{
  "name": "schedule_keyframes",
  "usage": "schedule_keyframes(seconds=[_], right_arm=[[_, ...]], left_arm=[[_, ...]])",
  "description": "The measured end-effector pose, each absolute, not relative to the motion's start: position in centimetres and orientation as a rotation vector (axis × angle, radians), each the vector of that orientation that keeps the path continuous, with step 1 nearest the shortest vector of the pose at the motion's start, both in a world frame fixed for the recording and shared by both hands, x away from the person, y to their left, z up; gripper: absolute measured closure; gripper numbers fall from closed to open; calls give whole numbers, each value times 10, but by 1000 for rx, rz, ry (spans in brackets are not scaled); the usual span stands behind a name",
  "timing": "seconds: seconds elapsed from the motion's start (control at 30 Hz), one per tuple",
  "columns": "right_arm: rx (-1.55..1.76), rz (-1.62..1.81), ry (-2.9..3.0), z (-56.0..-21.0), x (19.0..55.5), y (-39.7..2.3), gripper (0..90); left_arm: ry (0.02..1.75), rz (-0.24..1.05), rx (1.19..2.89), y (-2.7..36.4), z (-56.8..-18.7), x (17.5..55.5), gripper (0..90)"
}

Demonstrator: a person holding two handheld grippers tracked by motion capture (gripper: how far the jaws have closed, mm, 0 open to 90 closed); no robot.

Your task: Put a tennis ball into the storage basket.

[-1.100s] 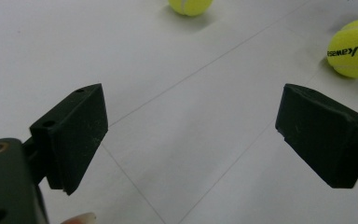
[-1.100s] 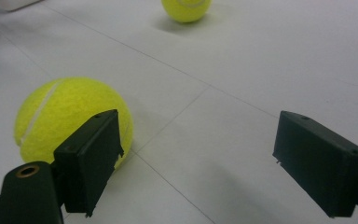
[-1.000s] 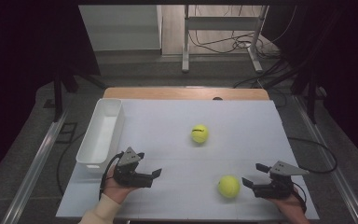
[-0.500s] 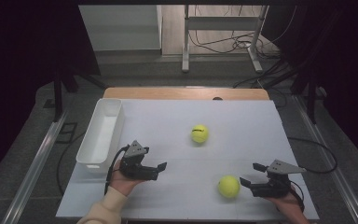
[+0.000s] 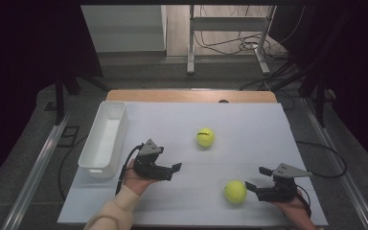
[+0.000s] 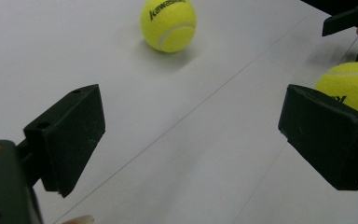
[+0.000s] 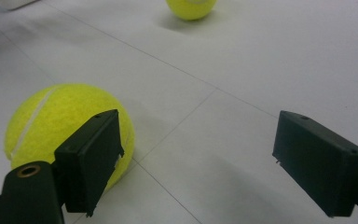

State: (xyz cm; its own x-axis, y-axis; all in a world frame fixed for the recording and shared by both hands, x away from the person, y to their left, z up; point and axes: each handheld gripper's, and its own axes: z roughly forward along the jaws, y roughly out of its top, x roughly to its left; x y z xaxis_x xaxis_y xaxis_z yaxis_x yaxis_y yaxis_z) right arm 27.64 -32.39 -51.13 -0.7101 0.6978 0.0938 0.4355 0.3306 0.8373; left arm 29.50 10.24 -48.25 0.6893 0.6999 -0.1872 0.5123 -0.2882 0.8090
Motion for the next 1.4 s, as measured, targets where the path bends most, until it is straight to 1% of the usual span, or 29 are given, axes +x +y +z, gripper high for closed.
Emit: schedule_keyframes(seconds=[0.3,0.83,1.13,1.4], right_arm=[[1012,1335,2311,-510,277,-326,161],[1007,1319,2319,-511,277,-325,162],[1005,1317,2317,-511,277,-325,163],[998,1306,2326,-511,277,-325,163]], left_arm=[[907,242,1983,81,-481,306,82],[894,233,2000,67,-481,317,84],[908,207,1999,61,-484,327,86],[898,233,2022,52,-481,337,87]])
